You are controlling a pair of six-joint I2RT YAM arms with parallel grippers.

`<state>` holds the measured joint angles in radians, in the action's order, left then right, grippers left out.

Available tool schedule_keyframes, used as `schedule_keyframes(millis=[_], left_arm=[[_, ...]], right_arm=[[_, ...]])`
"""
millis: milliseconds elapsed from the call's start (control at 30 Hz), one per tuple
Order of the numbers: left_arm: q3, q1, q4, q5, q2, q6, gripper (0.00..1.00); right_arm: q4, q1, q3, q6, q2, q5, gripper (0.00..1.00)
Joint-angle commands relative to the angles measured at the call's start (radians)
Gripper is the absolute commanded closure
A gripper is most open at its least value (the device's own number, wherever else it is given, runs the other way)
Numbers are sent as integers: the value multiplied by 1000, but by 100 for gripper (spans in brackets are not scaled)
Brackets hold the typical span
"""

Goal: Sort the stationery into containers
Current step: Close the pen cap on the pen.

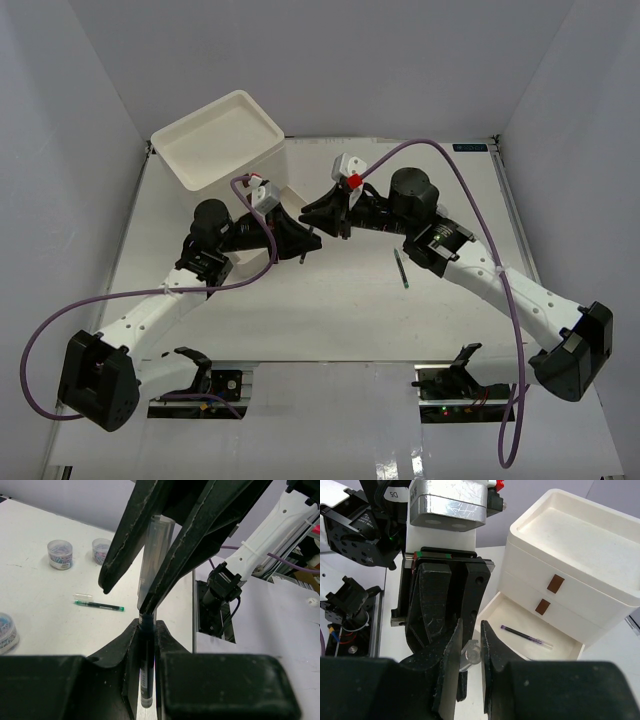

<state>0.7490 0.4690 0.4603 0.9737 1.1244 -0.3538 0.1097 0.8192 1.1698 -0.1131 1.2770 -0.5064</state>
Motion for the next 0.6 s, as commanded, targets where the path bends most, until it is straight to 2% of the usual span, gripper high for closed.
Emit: schedule_keyframes(millis=[0,333,567], left_arm=[[122,-7,284,-76,-74,-53,99],[250,-7,255,-96,-17,-28,100],[299,-7,207,-139,-31,18,100]], right_arm=[[-424,28,-116,-53,117,-101,92],[-462,35,-157,-63,124,-46,92],[-461,34,-213,-68,110,-26,92]])
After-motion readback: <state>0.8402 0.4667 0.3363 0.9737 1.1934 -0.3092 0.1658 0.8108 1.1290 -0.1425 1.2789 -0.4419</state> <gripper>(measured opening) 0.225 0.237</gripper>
